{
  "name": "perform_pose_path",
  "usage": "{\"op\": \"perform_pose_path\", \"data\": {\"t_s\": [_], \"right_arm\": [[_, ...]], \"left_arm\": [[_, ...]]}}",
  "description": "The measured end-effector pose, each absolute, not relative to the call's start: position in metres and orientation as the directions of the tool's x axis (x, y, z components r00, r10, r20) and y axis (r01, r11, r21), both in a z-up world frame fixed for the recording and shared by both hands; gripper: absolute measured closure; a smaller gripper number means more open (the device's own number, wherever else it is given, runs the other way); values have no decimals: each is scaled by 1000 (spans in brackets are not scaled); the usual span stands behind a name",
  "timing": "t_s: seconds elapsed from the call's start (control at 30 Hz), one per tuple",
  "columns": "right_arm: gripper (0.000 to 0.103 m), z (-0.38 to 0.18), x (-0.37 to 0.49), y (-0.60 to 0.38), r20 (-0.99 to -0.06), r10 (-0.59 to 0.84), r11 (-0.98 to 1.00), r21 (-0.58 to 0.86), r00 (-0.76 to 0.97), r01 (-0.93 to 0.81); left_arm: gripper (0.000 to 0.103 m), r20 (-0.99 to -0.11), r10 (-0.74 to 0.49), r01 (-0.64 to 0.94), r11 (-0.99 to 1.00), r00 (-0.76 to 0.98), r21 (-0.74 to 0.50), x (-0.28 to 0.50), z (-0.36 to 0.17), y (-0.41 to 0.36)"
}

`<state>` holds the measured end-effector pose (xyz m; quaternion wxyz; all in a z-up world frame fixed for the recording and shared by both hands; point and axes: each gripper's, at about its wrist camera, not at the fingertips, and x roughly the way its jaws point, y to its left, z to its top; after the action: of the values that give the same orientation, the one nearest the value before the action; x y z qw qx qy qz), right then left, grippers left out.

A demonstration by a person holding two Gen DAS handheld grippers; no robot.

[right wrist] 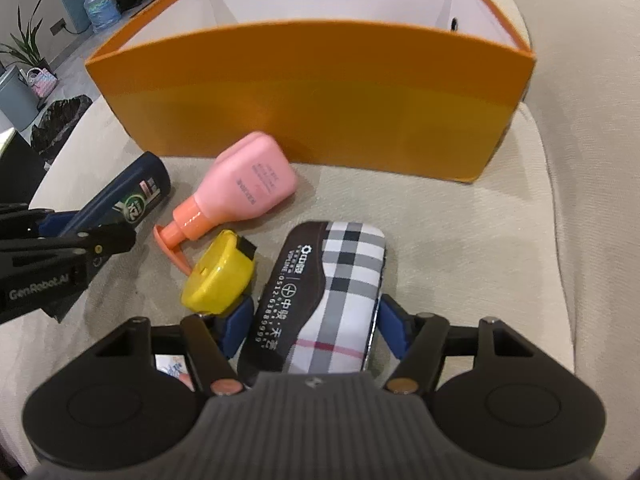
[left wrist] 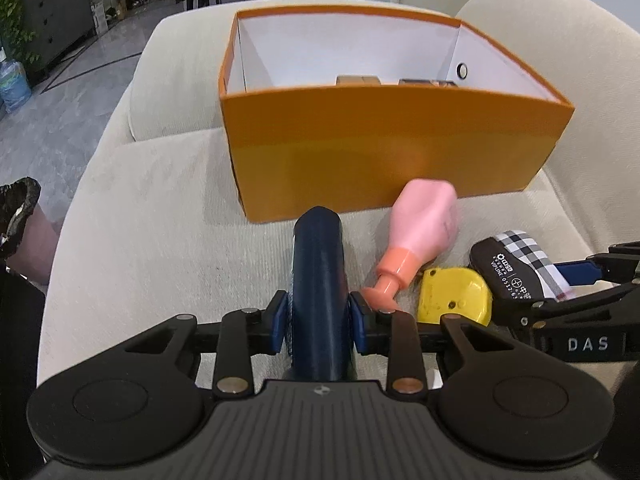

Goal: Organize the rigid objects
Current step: 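Grasp the plaid glasses case with the right tool while the left tool grasps the blue spray can, then lift the plaid case and blue spray can and carry them over the orange box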

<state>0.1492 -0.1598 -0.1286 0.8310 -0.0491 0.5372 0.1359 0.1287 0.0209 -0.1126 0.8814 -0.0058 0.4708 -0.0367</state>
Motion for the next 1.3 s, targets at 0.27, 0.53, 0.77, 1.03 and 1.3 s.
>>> {"op": "perform_pose_path", "data": {"t_s": [0.27, 0.53, 0.77, 1.03, 1.3], "right_arm": [[43, -105, 144, -170, -891, 180, 957, 61, 416, -284], [83, -102, 146, -179, -922, 179, 953, 76, 344, -293], [71, -113, 148, -188, -948, 145, 960, 65, 284, -273], [82, -116, 147, -190, -938, 201, 953, 121, 282, -277], [84, -87, 143, -181, -917, 218, 941, 106, 335, -321]], "left_arm": [[67, -810, -79, 63, 997, 582, -52, 125, -94, 25], [67, -804, -86, 63, 996, 588, -60, 123, -87, 26], [67, -807, -93, 57, 996, 583, -73, 123, -89, 26], [67, -800, -98, 65, 995, 591, -74, 124, -83, 24], [67, -780, -105, 90, 994, 617, -63, 129, -64, 21]]}}
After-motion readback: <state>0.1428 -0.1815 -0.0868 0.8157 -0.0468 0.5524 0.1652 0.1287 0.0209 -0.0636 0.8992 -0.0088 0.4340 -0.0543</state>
